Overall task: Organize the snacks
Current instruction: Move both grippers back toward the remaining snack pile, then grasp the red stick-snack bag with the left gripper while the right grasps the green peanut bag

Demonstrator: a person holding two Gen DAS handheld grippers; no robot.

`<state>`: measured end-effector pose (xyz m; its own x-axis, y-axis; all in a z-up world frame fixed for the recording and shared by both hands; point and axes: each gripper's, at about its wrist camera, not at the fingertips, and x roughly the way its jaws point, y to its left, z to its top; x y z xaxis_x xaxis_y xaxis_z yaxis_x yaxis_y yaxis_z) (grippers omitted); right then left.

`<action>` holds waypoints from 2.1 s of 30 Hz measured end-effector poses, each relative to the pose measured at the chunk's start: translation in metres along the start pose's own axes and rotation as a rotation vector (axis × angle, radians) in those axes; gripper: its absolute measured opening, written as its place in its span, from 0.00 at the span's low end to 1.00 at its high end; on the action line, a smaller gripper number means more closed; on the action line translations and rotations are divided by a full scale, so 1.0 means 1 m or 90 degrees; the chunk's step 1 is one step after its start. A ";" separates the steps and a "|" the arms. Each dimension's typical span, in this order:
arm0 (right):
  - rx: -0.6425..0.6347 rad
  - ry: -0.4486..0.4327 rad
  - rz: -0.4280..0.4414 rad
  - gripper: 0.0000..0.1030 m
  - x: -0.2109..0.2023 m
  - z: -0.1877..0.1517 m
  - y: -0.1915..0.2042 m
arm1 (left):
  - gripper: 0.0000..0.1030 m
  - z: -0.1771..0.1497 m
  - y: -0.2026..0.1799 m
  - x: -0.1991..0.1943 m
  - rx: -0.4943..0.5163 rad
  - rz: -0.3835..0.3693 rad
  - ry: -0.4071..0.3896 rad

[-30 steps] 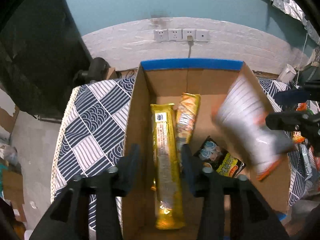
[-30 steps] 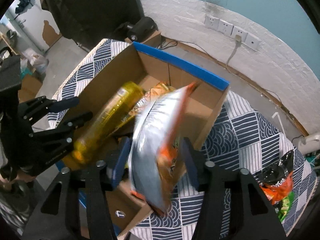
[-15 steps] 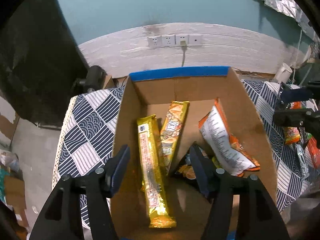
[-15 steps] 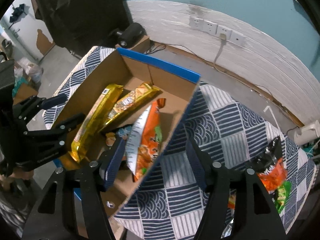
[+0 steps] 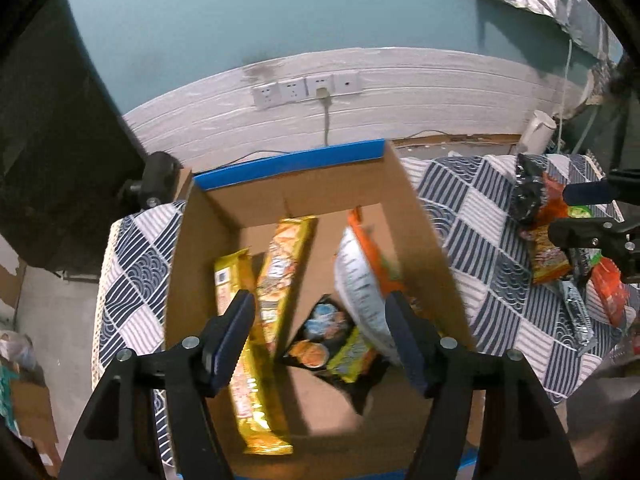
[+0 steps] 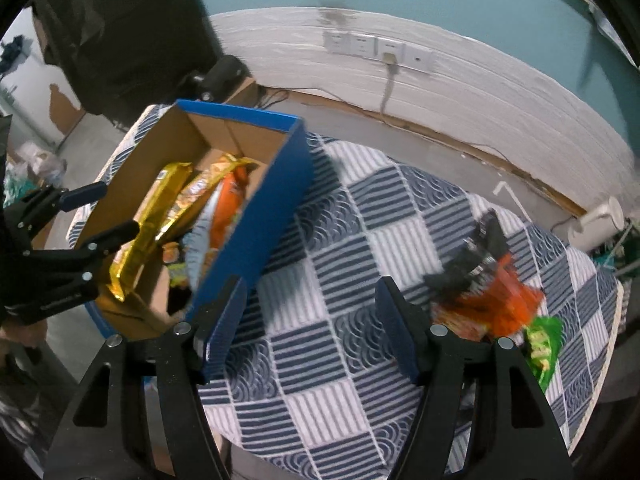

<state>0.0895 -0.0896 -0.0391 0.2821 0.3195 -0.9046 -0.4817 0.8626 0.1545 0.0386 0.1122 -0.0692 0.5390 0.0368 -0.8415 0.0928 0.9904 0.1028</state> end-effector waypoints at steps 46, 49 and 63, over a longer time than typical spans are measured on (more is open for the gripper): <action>0.233 0.012 -0.094 0.68 -0.028 -0.129 -0.237 | 0.79 0.042 -0.217 0.031 0.153 -0.114 0.058; 0.236 0.020 -0.099 0.68 -0.021 -0.132 -0.249 | 0.79 0.045 -0.224 0.042 0.153 -0.117 0.057; 0.220 0.073 -0.106 0.66 0.036 -0.131 -0.267 | 0.79 0.043 -0.234 0.092 0.127 -0.161 0.102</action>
<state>0.1192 -0.3598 -0.1651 0.2294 0.1357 -0.9638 -0.1240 0.9862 0.1093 0.1024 -0.1224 -0.1481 0.3410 -0.1694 -0.9247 0.3765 0.9259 -0.0308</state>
